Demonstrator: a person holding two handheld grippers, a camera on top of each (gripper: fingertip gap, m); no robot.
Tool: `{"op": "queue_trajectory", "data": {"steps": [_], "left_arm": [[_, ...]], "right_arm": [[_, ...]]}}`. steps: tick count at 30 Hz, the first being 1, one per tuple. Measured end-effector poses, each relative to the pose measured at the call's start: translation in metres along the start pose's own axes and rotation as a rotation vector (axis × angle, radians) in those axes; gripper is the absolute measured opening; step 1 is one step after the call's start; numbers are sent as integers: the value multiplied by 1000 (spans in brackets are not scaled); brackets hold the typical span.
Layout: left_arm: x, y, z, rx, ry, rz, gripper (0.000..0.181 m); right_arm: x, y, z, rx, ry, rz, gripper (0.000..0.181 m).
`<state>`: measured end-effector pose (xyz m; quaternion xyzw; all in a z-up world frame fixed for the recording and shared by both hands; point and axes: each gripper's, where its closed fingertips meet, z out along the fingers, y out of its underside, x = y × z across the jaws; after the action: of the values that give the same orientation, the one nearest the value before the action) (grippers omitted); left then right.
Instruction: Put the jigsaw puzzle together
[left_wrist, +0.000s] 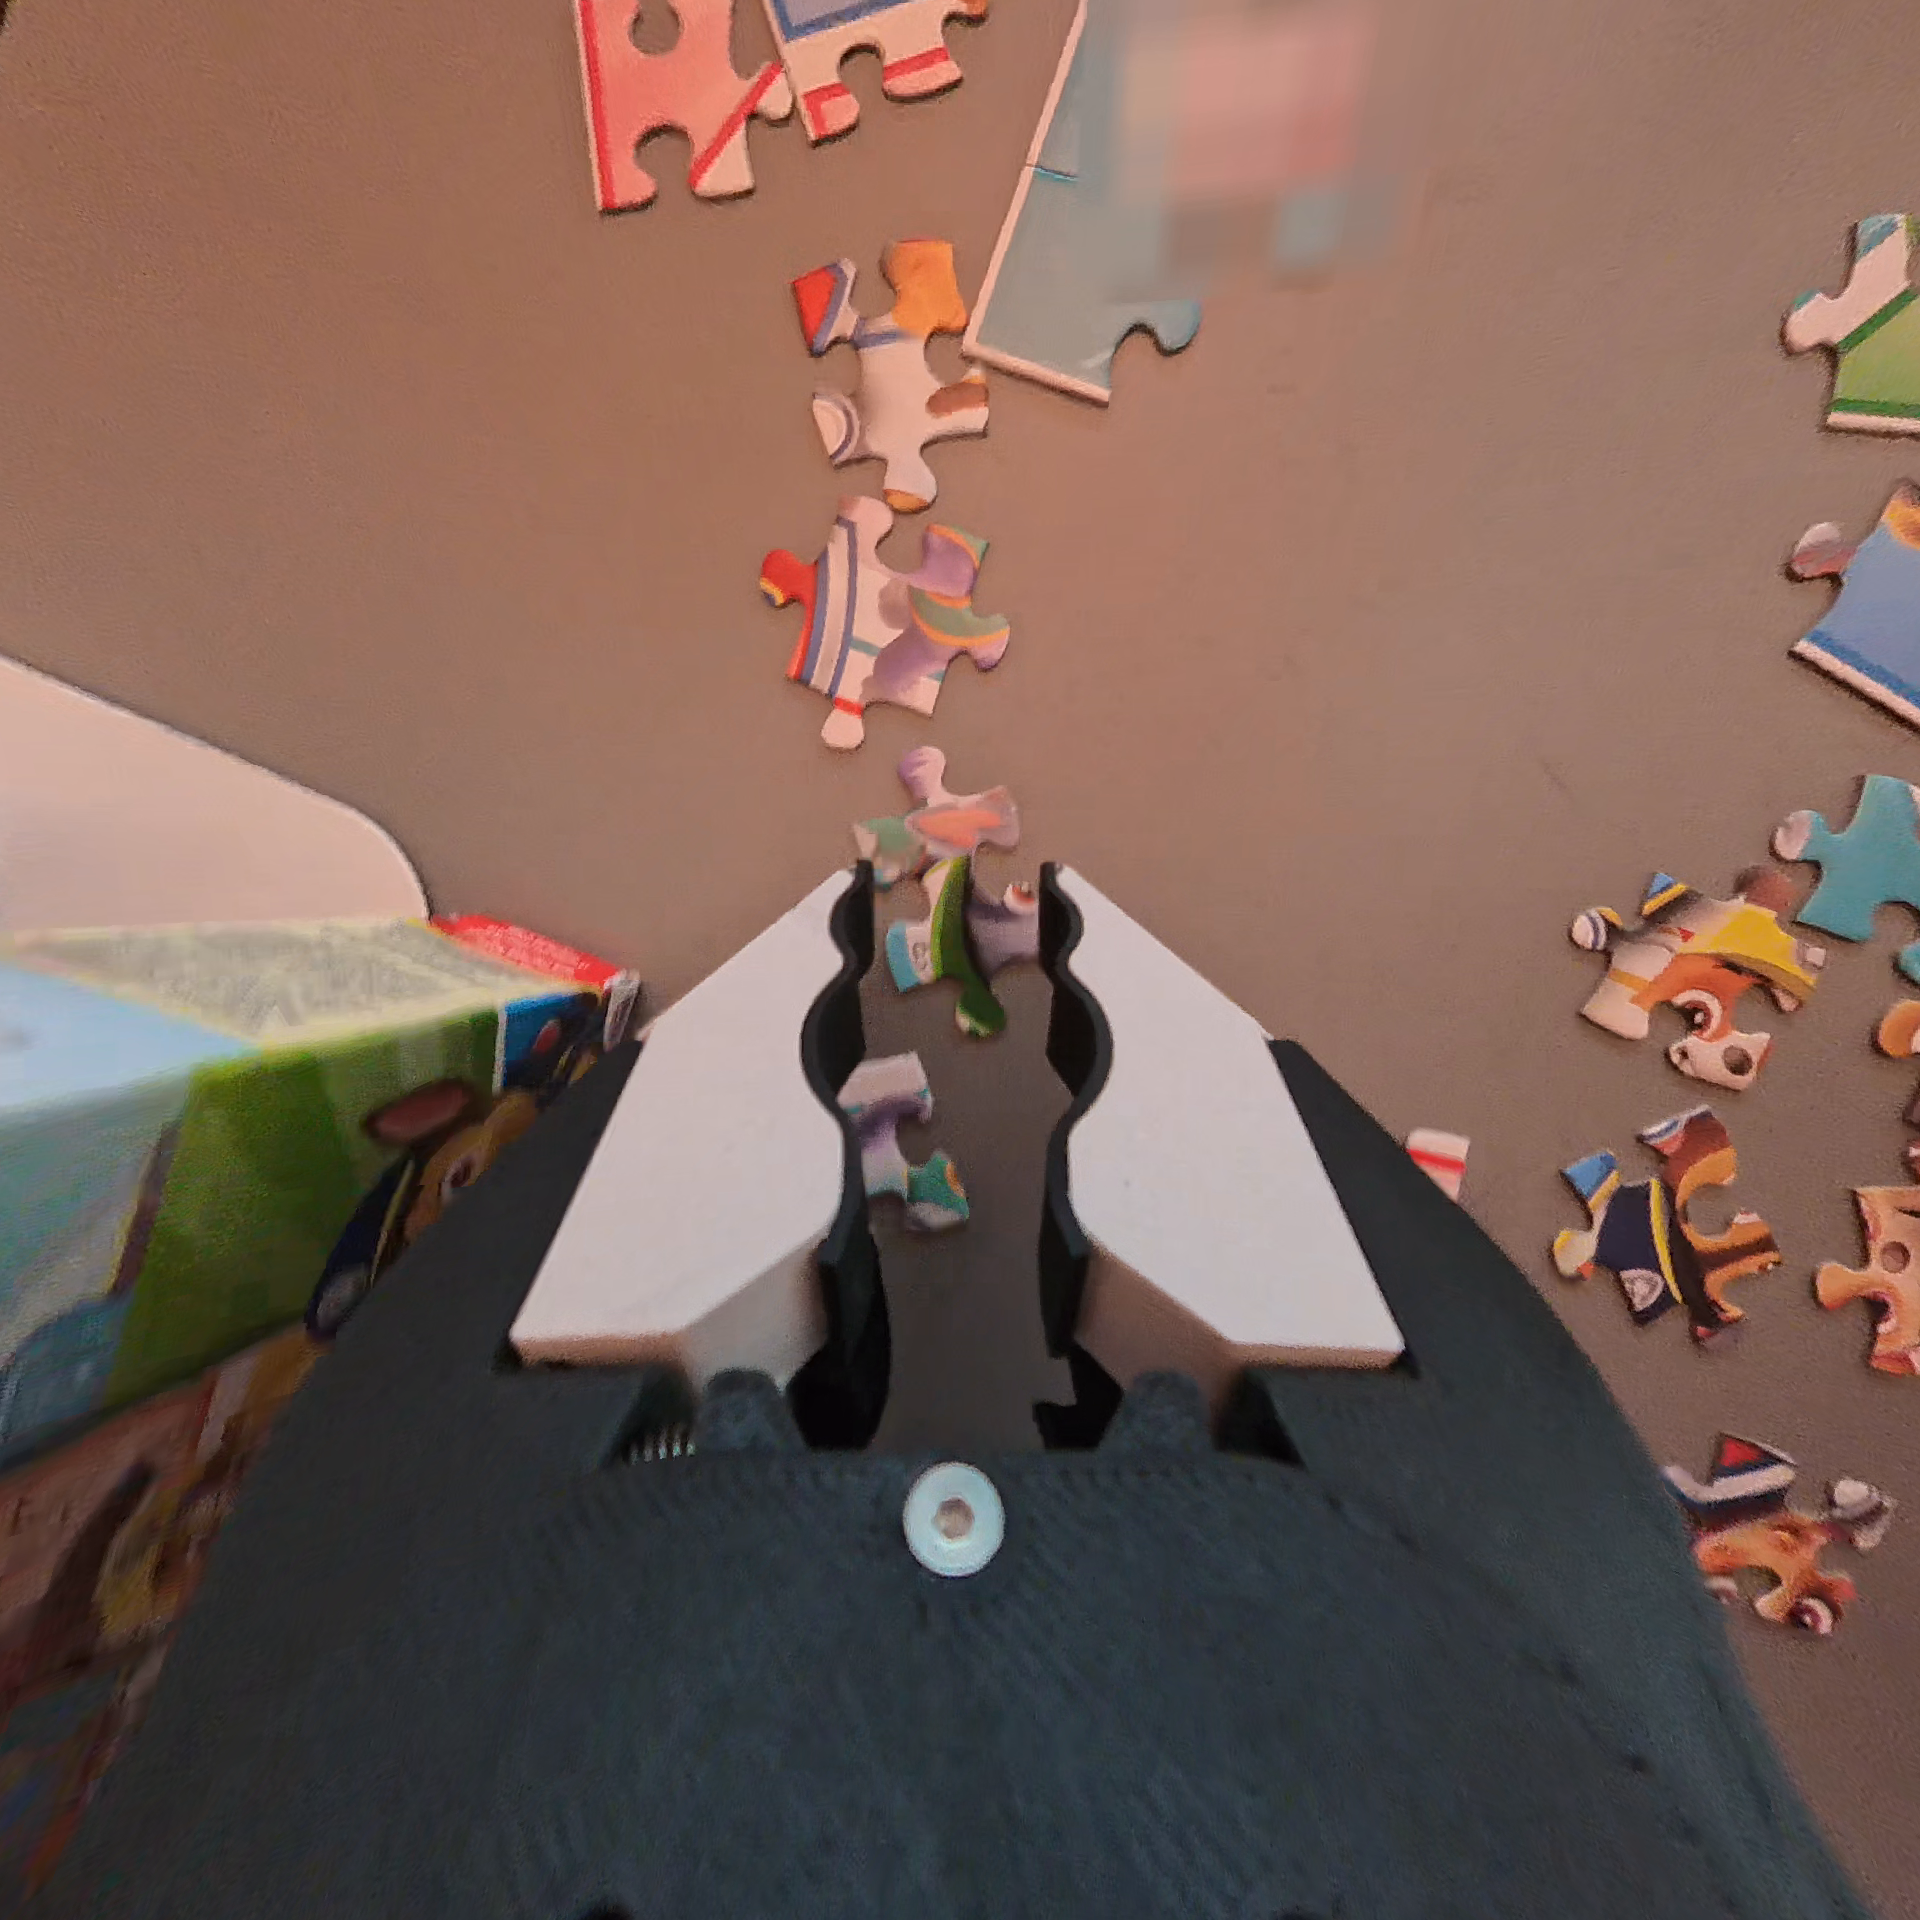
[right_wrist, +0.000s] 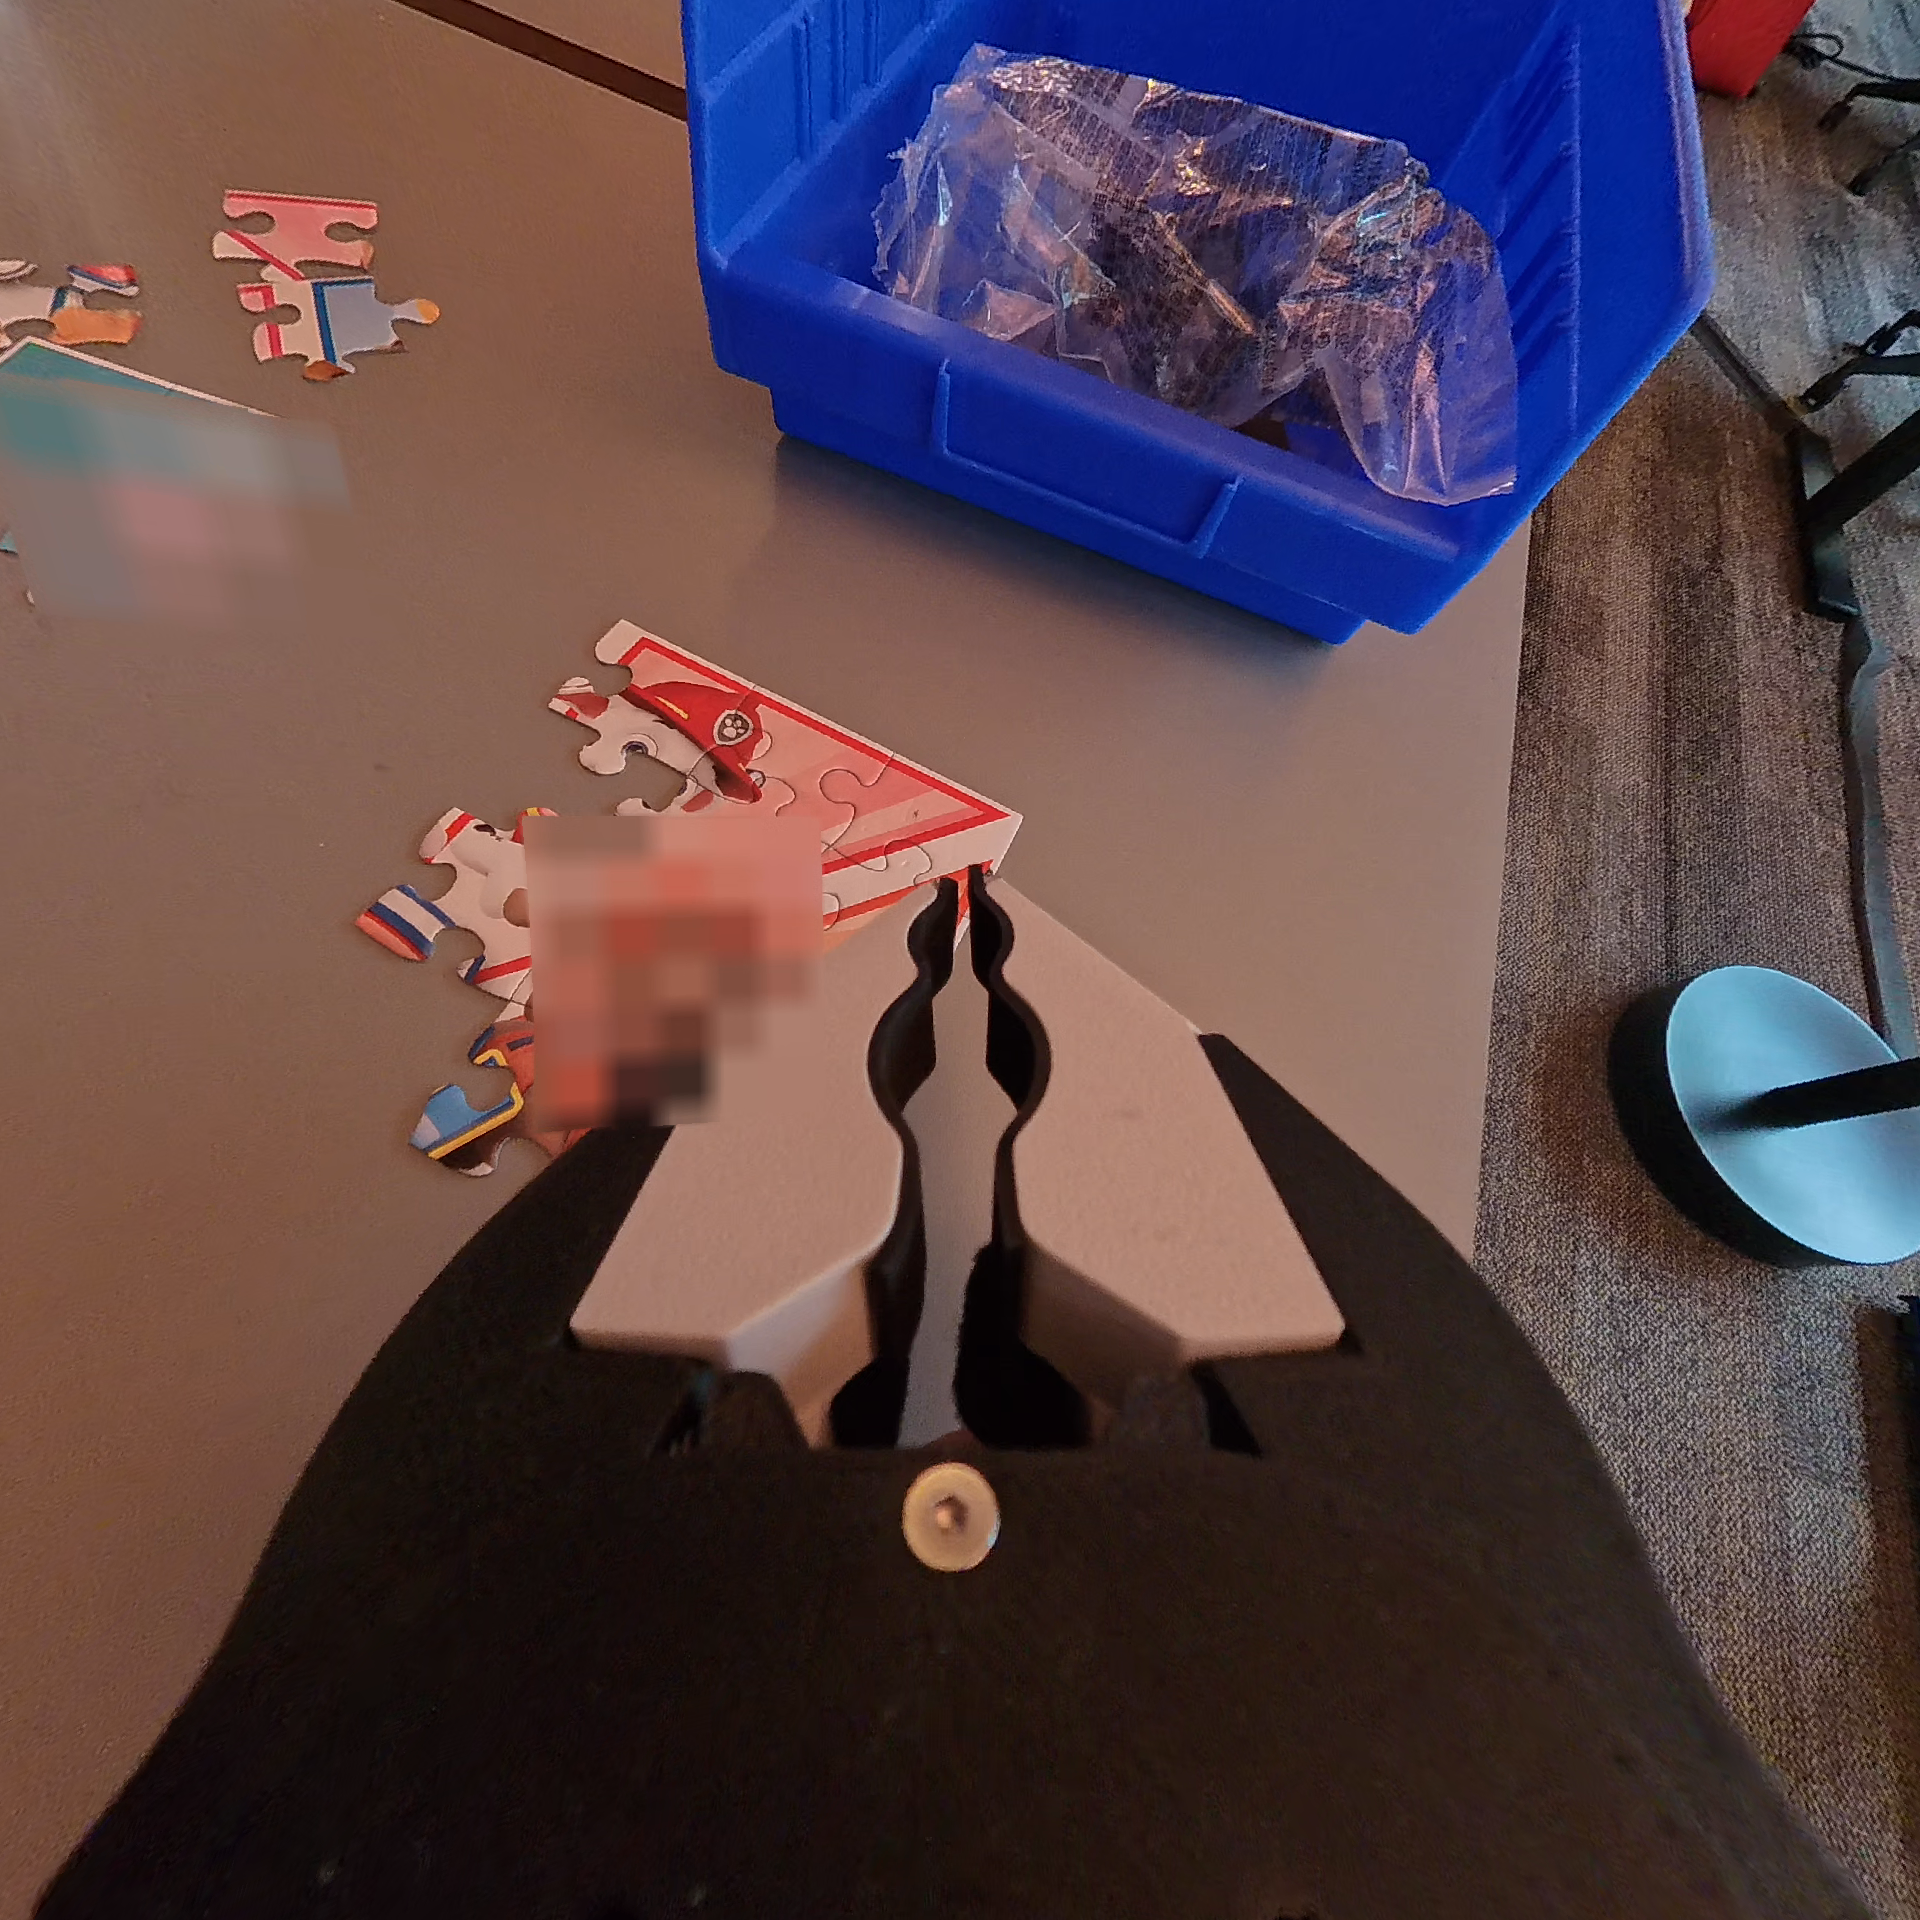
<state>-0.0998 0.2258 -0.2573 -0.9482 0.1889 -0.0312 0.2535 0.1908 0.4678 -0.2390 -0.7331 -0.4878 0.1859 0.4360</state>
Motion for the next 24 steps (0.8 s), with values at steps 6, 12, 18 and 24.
{"op": "queue_trajectory", "data": {"steps": [6,12,18,24], "left_arm": [[7,31,-11,-42,15,-14,35],[62,39,-25,-41,137,107,41],[89,72,-29,-152,161,176,46],[89,77,-24,-151,101,168,35]], "right_arm": [[-1,0,0,1,-4,0,0],[-2,0,1,1,-10,-1,0],[-5,-1,2,3,-18,-10,0],[-5,-2,1,11,-17,-8,0]]}}
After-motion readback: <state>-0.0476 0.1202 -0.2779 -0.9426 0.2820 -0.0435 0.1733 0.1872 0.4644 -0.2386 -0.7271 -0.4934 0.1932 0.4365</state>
